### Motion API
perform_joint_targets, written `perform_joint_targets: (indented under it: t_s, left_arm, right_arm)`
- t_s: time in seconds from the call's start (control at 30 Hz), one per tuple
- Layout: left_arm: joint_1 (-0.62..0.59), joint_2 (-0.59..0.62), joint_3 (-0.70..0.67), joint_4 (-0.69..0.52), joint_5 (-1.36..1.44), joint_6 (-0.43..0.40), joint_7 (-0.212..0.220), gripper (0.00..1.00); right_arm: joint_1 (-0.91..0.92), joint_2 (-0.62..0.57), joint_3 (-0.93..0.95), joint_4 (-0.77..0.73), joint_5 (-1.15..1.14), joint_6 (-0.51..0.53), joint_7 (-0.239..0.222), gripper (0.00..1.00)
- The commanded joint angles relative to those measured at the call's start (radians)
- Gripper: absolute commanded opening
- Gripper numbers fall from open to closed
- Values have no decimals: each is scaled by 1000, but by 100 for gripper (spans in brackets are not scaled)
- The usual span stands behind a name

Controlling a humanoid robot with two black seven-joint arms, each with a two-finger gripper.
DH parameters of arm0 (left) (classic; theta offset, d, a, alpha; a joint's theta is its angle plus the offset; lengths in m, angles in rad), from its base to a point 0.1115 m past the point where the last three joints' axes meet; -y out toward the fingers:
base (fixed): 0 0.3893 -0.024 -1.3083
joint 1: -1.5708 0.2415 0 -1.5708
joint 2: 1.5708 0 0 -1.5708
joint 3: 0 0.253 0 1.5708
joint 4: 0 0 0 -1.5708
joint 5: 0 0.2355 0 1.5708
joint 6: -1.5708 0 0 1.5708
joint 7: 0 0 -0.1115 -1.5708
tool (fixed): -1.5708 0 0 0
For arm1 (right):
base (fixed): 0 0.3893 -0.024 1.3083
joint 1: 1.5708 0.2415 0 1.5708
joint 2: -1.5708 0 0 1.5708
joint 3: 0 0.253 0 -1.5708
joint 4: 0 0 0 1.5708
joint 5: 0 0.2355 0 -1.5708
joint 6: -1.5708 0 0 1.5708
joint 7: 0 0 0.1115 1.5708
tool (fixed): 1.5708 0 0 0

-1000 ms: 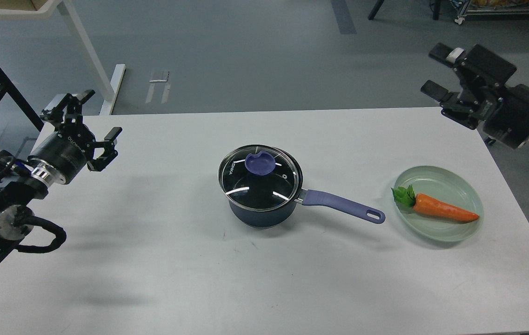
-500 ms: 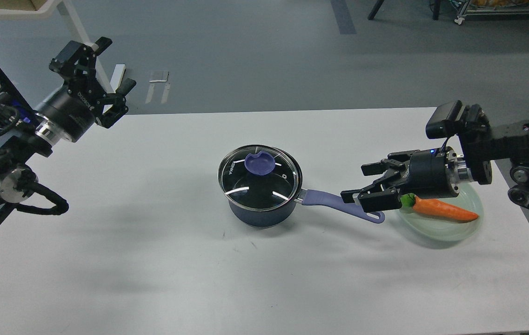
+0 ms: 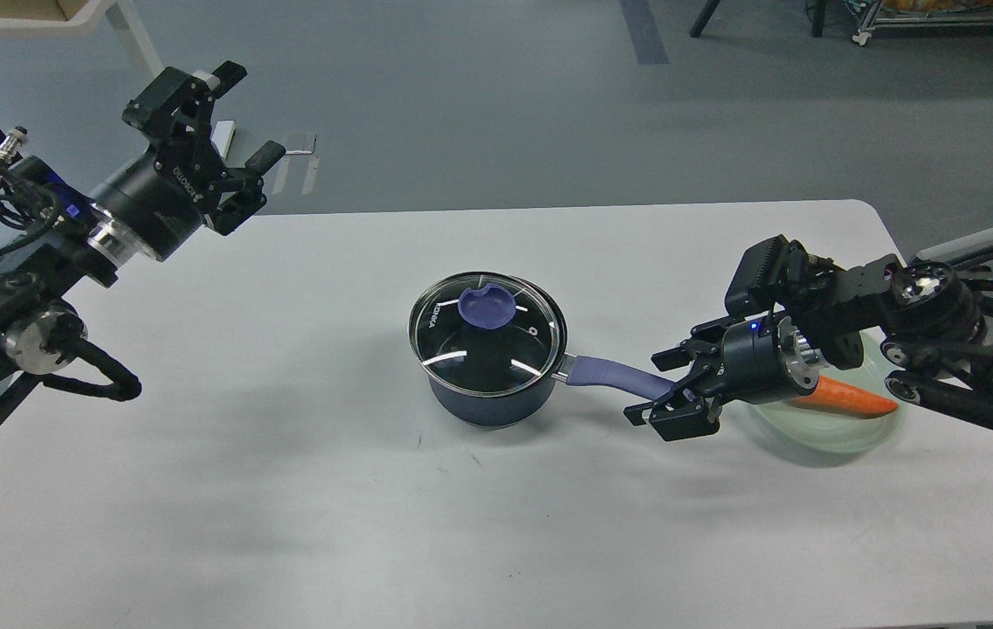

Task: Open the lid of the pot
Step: 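Lower the right gripper onto the purple handle and grasp it, then reach the left gripper over the pot and grasp the blue lid knob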

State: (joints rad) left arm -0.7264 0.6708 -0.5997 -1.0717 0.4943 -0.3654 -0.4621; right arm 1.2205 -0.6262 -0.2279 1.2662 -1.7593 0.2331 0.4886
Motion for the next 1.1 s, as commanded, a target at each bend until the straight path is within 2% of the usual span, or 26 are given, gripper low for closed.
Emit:
perform_joint_targets:
  t_s: [0.0,0.17,0.3,0.43,0.53,0.67,0.83,1.0,1.07]
  left_arm:
    - [-21,-4,1,-14,39,-4,0,99]
    - [-24,-14,14,-31,46,0,2,99]
    - [-28,-40,21,-31,66,0,2,99]
    - [-28,-43,21,-31,76,-1,2,99]
    - [-28,-42,21,-31,78,-1,2,99]
    - [-33,-43,23,-31,119,0,2,99]
    - [-40,-40,21,-28,358,2,-27,99]
    - [-89,-46,21,-42,729,10,-27,99]
    - [-113,-66,26,-54,861,49,-27,99]
  right_arm:
    - [11,17,-7,-13,-2,0,0,58]
    - [30,22,-22,-22,-19,0,0,52]
    - [28,22,-25,-24,-26,0,0,51]
    - [30,22,-39,-25,-26,0,0,44]
    - [30,22,-41,-27,-28,0,0,42]
    - [30,22,-44,-27,-28,0,0,28]
    - [31,22,-44,-27,-28,0,0,27]
    - [31,20,-45,-25,-25,2,0,27]
    - [31,20,-45,-25,-25,2,0,27]
